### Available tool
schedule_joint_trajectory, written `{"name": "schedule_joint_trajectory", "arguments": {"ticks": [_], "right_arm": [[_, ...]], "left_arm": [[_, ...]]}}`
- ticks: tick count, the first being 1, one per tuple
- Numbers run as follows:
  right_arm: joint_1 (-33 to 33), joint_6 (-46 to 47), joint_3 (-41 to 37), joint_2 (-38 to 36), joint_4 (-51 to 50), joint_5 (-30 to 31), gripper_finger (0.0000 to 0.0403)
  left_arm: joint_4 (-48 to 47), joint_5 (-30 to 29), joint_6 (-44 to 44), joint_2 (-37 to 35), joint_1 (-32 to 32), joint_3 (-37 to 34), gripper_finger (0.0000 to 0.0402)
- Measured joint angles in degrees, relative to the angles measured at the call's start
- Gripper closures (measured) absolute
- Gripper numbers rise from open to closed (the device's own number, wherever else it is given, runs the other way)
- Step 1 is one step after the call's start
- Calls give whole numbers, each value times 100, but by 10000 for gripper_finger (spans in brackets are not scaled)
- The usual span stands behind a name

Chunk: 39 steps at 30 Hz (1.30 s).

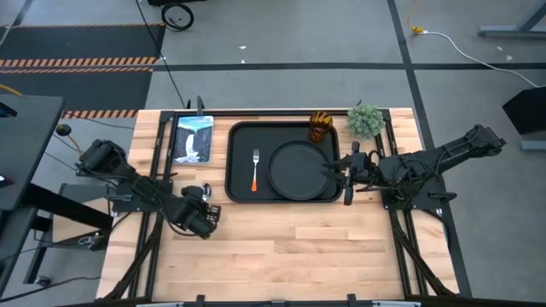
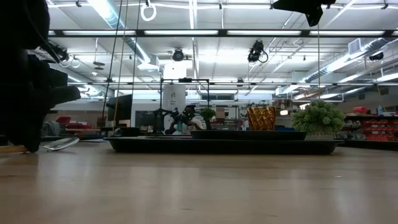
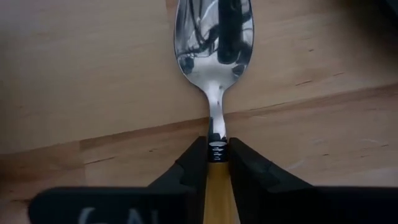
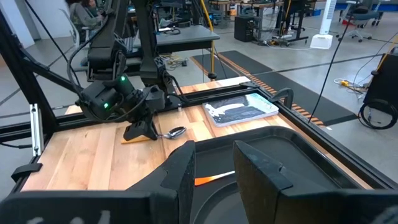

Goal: Pick and place plate/cup/fork/spoon on tray
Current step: Put the yellow spoon on the black tray to the left of the orange fork

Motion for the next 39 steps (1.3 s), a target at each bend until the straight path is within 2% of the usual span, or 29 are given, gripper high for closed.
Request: {"name": "schedule_joint_trajectory", "arguments": {"ticks": [2,8,19,24,27,31,35,39], "right_arm": [[0,1,0,1,-3,0,287],[0,-3,0,1,-10,0,287],[0,-37,0,0,69,-2,287],[2,-138,0,17,147,-52,287],[0,-160,0,91,188,-304,287],[22,-254,0,234,207,-645,287],[75,-403,0,293,244,-691,287],[134,-478,0,246,364,-708,287]], "left_arm": [[-345,88,17,-15,11,204,342],[-1269,-419,40,-78,163,773,345],[-1122,-1182,333,-87,1022,1135,343],[-496,-1541,495,-70,1482,1138,344],[-14,-1746,884,-70,1879,1140,344],[988,-1778,1895,-70,2533,1140,342],[2100,-1759,3106,-70,3116,1142,343],[2428,-1466,3666,34,3611,1146,344]]}}
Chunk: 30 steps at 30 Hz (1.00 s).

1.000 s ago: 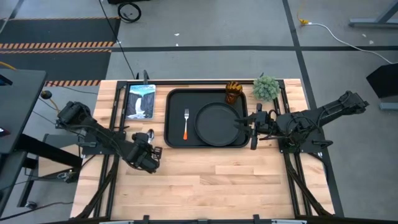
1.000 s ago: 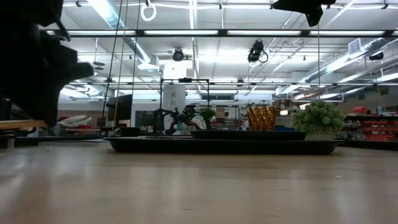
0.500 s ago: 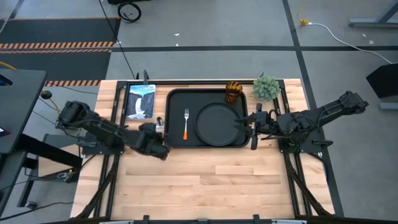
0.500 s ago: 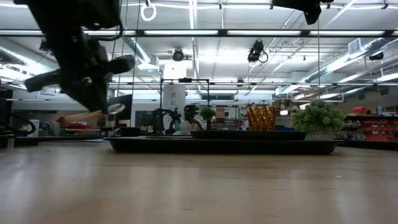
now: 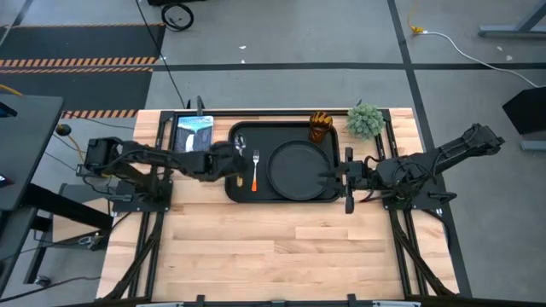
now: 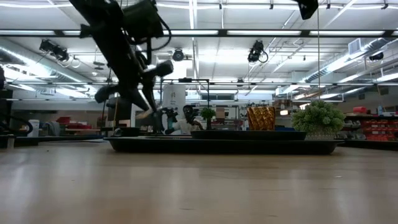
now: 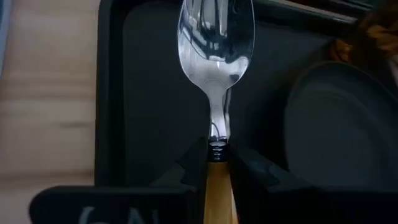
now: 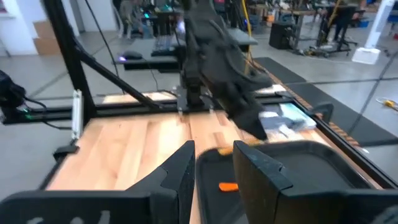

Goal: Pick and place plate/cup/fork/spoon on tray
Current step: Put the yellow spoon on the black tray to the left of the orange fork, then return to home position

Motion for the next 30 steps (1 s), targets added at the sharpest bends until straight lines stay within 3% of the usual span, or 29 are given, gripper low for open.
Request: {"name": "schedule_joint_trajectory", "arguments": {"ticks": [10,20,30], "right_arm": [[87,-91,2,-21,254,-49,287],[87,-71,2,-21,270,-49,287],[87,-67,2,-52,208,-74,287]], "left_arm": [[594,913,209,1072,470,-2,343],[651,1018,125,1425,558,3,340],[654,908,233,1426,494,4,261]]}}
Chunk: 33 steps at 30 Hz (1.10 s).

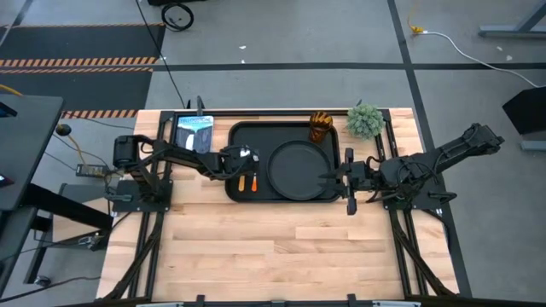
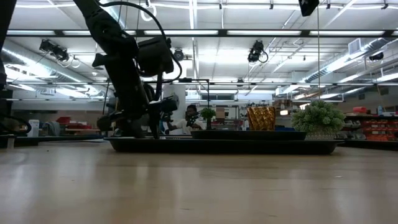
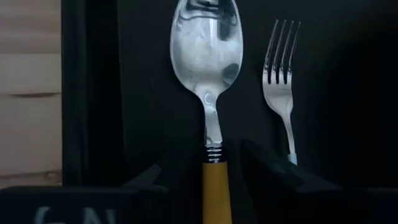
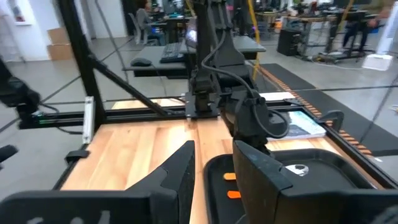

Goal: Pick and place plate/cup/fork/spoon on tray
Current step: Return to home position

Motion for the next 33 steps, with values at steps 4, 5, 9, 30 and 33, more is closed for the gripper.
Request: {"name": "schedule_joint_trajectory", "arguments": {"ticks": [4,5,9,30,33], "right_arm": [[0,13,0,-183,-269,-228,287],[2,39,0,-234,-364,-229,287],[-44,45,0,-368,-591,-219,287],[-418,3,-677,-377,-221,592,287],[-561,269,-974,-376,106,822,287]], "left_arm": [[-43,-8,383,-52,-102,-4,237],[-69,1,458,-96,-134,-11,234],[-150,1,818,-350,-203,-9,228],[-697,-606,4391,-2135,-508,-7,228],[-573,-631,5073,-2498,-515,-7,228]]}}
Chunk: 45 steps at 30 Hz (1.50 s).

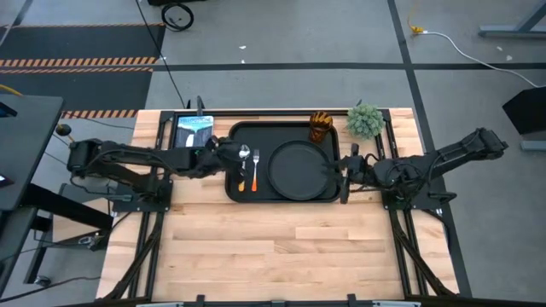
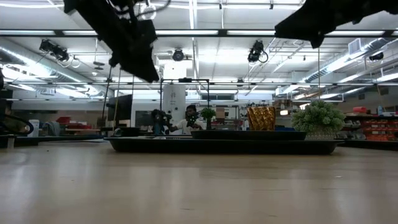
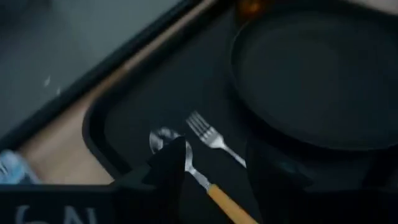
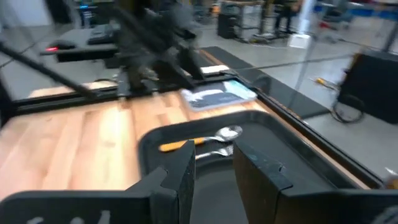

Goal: Pick and place plate/cup/fork/spoon on tray
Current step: Return to home position

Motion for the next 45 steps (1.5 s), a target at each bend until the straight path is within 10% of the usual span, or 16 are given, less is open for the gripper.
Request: {"name": "schedule_joint_trajectory", "arguments": {"ticks": [17,35,45], "right_arm": [[-242,433,-560,-111,791,-22,287],[-633,550,-2740,-359,4443,-195,287],[-834,689,-2807,-466,4339,-2,287]], "left_arm": [[-739,23,1786,-2032,-851,-102,228],[462,988,1474,-4078,-1006,-2380,228],[1822,1559,1348,-5681,-1030,-3180,228]]}}
